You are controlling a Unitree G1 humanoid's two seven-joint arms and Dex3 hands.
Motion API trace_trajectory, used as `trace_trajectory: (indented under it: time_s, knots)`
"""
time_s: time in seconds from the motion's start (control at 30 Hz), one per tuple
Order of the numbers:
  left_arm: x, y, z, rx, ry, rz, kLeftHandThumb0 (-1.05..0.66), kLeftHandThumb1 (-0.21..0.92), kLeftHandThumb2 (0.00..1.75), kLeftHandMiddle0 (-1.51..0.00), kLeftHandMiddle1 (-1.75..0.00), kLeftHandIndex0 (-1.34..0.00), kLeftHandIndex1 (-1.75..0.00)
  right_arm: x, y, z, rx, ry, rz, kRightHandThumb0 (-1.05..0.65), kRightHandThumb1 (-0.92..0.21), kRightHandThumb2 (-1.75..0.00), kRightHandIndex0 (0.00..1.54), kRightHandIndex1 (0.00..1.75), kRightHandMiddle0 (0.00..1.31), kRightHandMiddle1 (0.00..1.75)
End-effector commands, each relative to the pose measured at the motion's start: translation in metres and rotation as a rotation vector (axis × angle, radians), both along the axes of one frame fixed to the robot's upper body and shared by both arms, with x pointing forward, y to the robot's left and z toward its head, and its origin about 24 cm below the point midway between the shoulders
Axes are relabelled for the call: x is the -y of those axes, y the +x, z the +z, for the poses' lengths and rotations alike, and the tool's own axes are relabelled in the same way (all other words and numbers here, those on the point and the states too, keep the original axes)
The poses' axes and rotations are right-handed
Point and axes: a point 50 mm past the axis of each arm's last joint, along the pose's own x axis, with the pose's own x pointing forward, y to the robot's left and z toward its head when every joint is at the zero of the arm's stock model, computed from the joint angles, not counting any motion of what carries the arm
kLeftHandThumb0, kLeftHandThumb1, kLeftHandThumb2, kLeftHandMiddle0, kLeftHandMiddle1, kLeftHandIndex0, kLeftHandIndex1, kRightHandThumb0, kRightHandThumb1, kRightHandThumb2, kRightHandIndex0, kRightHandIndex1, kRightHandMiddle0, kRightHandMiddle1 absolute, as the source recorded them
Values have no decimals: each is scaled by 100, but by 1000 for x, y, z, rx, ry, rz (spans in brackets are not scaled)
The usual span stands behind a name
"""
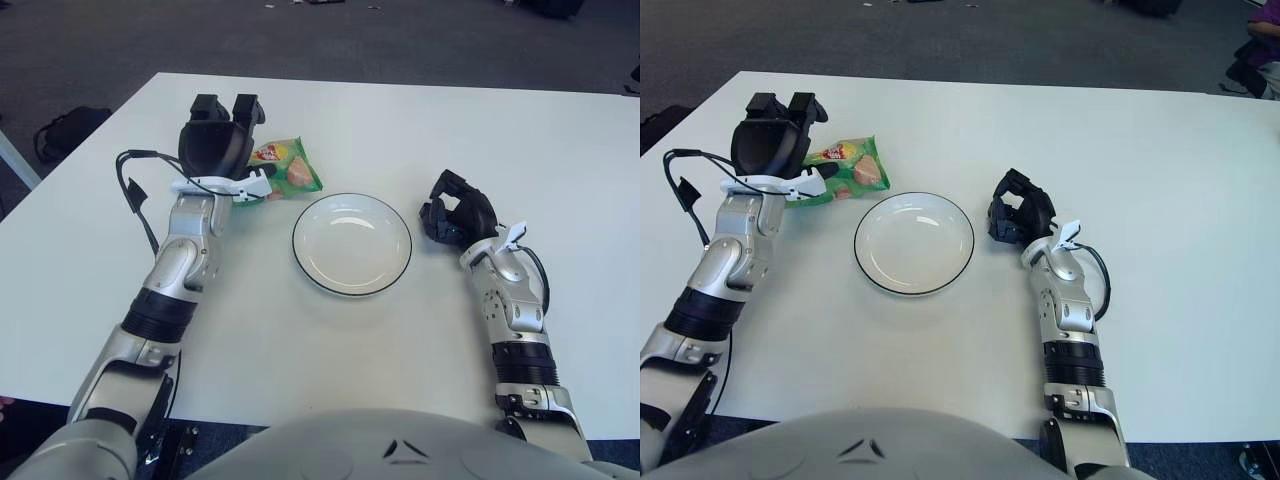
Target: Put the snack into the plate.
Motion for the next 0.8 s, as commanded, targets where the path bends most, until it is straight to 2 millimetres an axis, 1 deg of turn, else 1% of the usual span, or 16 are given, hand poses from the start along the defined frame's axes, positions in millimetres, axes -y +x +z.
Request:
trace_trajectory:
  time_s: [0.0,0.03,0.17,0.23,0.27,0.33,0.43,0.47,0.53,0.57,0.63,0.77]
  knots:
    - [-3,9,-6,-59,10,37,-99,89,49,0,-42,0,-88,2,-13,-31,-134,15,-14,-48,-32,-132,125,175,61,175]
    - [-4,10,-8,-68,11,42,-101,90,49,0,-35,0,-84,2,-13,-31,-133,14,-15,-48,-32,-132,125,175,61,175]
    - [-6,13,-13,-118,16,62,-104,92,49,0,-22,0,-76,2,-14,-31,-131,11,-15,-48,-31,-132,125,175,61,175]
    - [-8,14,-16,-151,22,73,-104,92,50,0,-12,0,-68,3,-14,-30,-129,10,-15,-48,-31,-132,125,175,62,175]
    - [-9,15,-18,-166,24,78,-105,92,50,0,-10,0,-66,3,-14,-30,-129,10,-15,-48,-31,-132,125,175,62,175]
    - [-12,16,-23,-193,23,83,-105,92,52,0,-4,0,-56,3,-14,-30,-129,10,-15,-48,-31,-132,125,175,62,175]
    - [-15,19,-33,-236,8,80,-105,92,54,0,-2,0,-47,3,-15,-30,-129,11,-14,-48,-31,-132,124,175,62,175]
    - [-16,20,-36,-246,1,77,-105,92,57,0,-1,0,-41,3,-15,-30,-129,11,-14,-48,-31,-132,124,175,62,175]
    - [-17,22,-39,-253,-6,73,-105,92,58,0,0,0,-35,3,-15,-30,-129,10,-13,-48,-31,-132,124,175,62,175]
    - [-18,23,-42,-262,-15,68,-105,92,59,0,0,0,-33,3,-15,-30,-129,9,-13,-48,-31,-132,124,175,62,175]
    - [-18,27,-52,-299,-43,58,-105,92,61,0,0,0,-22,3,-15,-30,-128,8,-11,-48,-31,-132,124,175,61,175]
    - [-18,32,-64,-351,-83,48,-105,92,61,0,0,0,-12,3,-15,-30,-129,11,-9,-48,-32,-132,124,175,61,175]
